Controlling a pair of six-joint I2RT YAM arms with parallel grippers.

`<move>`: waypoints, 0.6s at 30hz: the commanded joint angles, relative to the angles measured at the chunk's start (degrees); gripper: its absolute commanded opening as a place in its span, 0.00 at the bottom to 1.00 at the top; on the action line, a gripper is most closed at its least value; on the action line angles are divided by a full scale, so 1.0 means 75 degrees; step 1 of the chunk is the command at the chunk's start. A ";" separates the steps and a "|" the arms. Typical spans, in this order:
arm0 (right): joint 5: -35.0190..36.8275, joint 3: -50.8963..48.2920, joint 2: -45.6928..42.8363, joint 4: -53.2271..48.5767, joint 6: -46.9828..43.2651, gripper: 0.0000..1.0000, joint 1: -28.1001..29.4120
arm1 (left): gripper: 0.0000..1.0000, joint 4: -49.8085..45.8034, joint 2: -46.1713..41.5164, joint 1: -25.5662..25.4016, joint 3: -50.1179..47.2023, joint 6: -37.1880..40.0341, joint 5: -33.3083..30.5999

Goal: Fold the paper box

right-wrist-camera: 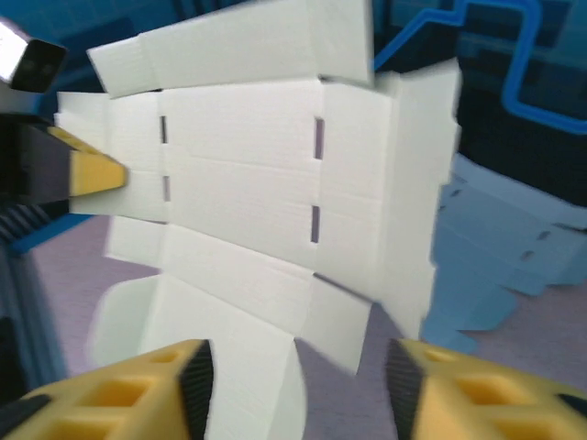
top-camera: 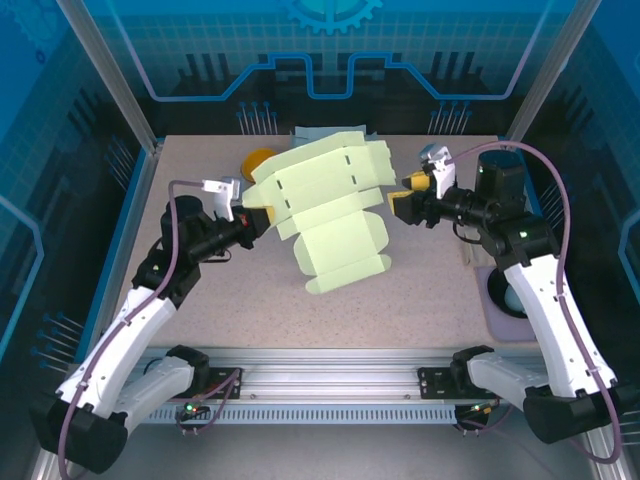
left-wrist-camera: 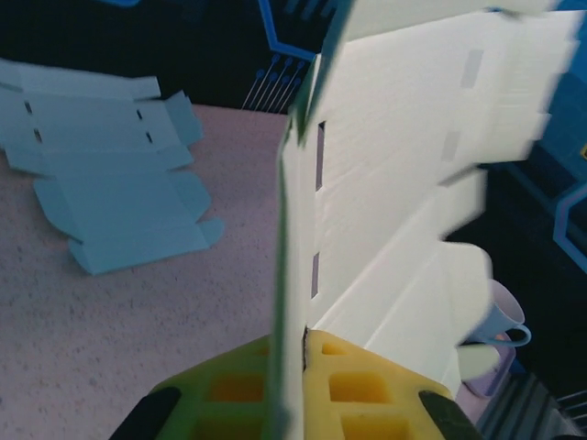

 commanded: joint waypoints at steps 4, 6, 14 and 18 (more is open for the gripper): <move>0.1558 -0.0246 -0.0311 -0.0243 0.0387 0.74 0.0072 | 0.00 -0.1052 -0.0677 -0.0153 -0.0857 -0.0728 0.0134; 0.1655 -0.0381 -0.0305 -0.0130 0.0341 0.75 0.0066 | 0.00 -0.1028 -0.0773 -0.0226 -0.1107 -0.0869 0.0163; -0.0378 -0.0453 0.0829 0.0158 -0.1101 0.63 0.0142 | 0.00 -0.0822 -0.0364 -0.1164 -0.1664 -0.0723 -0.0757; -0.1294 0.0040 0.1658 -0.0811 -0.4115 0.56 0.0564 | 0.00 -0.0318 -0.0475 -0.1986 -0.1779 -0.0066 -0.1976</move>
